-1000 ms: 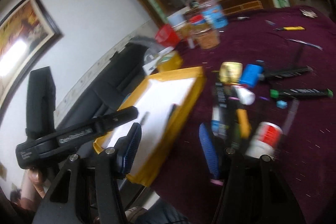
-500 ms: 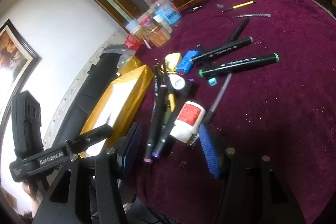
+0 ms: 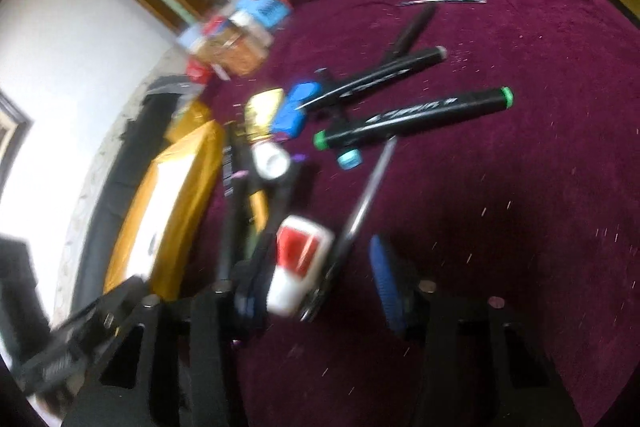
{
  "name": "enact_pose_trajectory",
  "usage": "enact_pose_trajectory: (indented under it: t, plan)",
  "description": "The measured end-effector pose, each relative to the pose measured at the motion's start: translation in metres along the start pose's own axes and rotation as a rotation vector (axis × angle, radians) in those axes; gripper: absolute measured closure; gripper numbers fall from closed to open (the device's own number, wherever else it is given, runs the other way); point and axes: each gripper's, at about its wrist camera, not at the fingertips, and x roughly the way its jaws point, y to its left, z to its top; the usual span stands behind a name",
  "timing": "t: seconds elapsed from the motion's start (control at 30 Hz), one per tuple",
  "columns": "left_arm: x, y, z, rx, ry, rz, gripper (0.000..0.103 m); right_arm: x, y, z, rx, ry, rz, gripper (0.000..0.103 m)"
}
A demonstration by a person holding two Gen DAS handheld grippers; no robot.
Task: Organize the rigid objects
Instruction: 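Grasp a clear ballpoint pen with the right tool while the left tool grasps the white medicine bottle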
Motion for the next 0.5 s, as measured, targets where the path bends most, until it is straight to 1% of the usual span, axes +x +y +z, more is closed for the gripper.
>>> enact_pose_trajectory:
  t: [0.07, 0.1, 0.13, 0.2, 0.23, 0.27, 0.3, 0.33, 0.43, 0.5]
  plan:
    - [0.002, -0.003, -0.001, 0.018, 0.004, -0.012, 0.045, 0.011, -0.003, 0.012, 0.018, 0.016, -0.05, 0.071]
    - [0.002, -0.004, -0.001, 0.026, 0.004, -0.016, 0.045, 0.016, -0.004, 0.016, 0.024, 0.024, -0.068, 0.071]
    - [0.002, -0.005, -0.002, 0.031, 0.003, -0.019, 0.045, 0.023, -0.002, 0.021, 0.017, 0.033, -0.105, 0.071]
    - [0.003, -0.008, -0.002, 0.045, 0.0, -0.019, 0.045, 0.031, 0.006, 0.024, -0.027, 0.025, -0.175, 0.075]
    - [0.003, -0.009, -0.002, 0.053, -0.003, -0.02, 0.045, 0.035, 0.014, 0.024, -0.063, 0.021, -0.224, 0.075]
    - [0.002, -0.013, -0.002, 0.068, -0.009, -0.021, 0.045, 0.037, 0.019, 0.023, -0.092, 0.023, -0.256, 0.078]
    - [0.002, -0.015, -0.001, 0.079, -0.012, -0.023, 0.045, 0.038, 0.023, 0.021, -0.124, 0.023, -0.296, 0.088]
    - [0.002, -0.017, -0.001, 0.086, -0.015, -0.028, 0.045, 0.038, 0.025, 0.018, -0.155, 0.022, -0.334, 0.089]
    - [0.004, -0.027, 0.0, 0.136, -0.01, -0.051, 0.045, 0.026, 0.015, 0.011, -0.177, 0.039, -0.308, 0.091]
    - [0.009, -0.034, 0.001, 0.16, 0.007, -0.072, 0.045, 0.014, 0.006, 0.005, -0.179, 0.049, -0.312, 0.094]
